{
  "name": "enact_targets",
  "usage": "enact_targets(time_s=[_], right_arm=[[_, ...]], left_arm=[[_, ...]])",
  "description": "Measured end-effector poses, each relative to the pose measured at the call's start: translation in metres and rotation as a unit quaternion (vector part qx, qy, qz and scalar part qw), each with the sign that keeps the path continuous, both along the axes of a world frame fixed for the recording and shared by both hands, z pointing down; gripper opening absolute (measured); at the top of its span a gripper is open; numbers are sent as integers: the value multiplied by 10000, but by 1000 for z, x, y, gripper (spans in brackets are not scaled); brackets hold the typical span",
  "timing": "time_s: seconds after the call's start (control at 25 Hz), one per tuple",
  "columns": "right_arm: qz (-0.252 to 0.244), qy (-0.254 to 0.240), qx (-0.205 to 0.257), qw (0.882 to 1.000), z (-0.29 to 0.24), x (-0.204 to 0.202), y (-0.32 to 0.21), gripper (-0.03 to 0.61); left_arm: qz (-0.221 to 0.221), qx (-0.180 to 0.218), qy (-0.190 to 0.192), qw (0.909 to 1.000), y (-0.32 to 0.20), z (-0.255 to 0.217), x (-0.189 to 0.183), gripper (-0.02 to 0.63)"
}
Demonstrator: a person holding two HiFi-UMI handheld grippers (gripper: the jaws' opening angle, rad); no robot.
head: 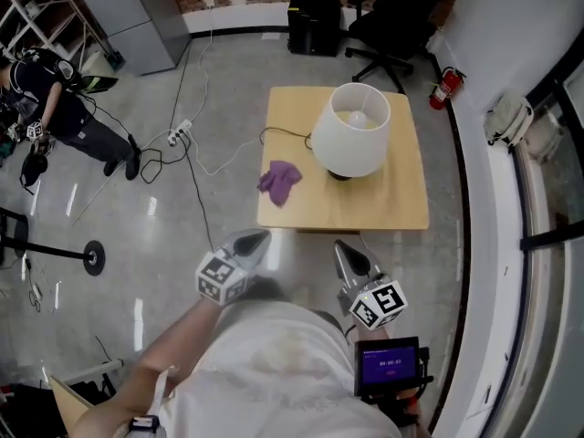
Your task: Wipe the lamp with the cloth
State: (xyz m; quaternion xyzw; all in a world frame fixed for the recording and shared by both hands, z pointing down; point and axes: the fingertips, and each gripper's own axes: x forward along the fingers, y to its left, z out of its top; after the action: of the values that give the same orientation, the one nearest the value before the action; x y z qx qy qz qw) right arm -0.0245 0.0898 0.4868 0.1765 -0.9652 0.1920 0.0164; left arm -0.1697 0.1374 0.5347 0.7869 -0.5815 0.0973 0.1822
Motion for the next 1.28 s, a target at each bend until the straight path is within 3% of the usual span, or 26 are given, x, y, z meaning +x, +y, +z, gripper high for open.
enact_targets(time_s=[0.44, 0.56, 0.76, 1.0, 1.28], right_arm=[[415, 252, -215, 9986, 16, 16, -19, 14], [541, 309, -282, 9977, 21, 17, -27, 14], [697, 414, -361, 9961, 22, 11, -41, 14], [948, 516, -355, 9935, 19, 4, -59, 14], [1334, 635, -424, 9881, 23, -4, -74, 14]], left_arm=[[263, -601, -21, 9978, -45, 62, -18, 3], [462, -826, -328, 9950, -62, 89, -28, 4], [997, -960, -1165, 9835, -93, 105, -47, 8], [2026, -1118, -2045, 9511, -125, 130, -70, 63], [3214, -1513, -2912, 8883, -155, 171, -79, 258]])
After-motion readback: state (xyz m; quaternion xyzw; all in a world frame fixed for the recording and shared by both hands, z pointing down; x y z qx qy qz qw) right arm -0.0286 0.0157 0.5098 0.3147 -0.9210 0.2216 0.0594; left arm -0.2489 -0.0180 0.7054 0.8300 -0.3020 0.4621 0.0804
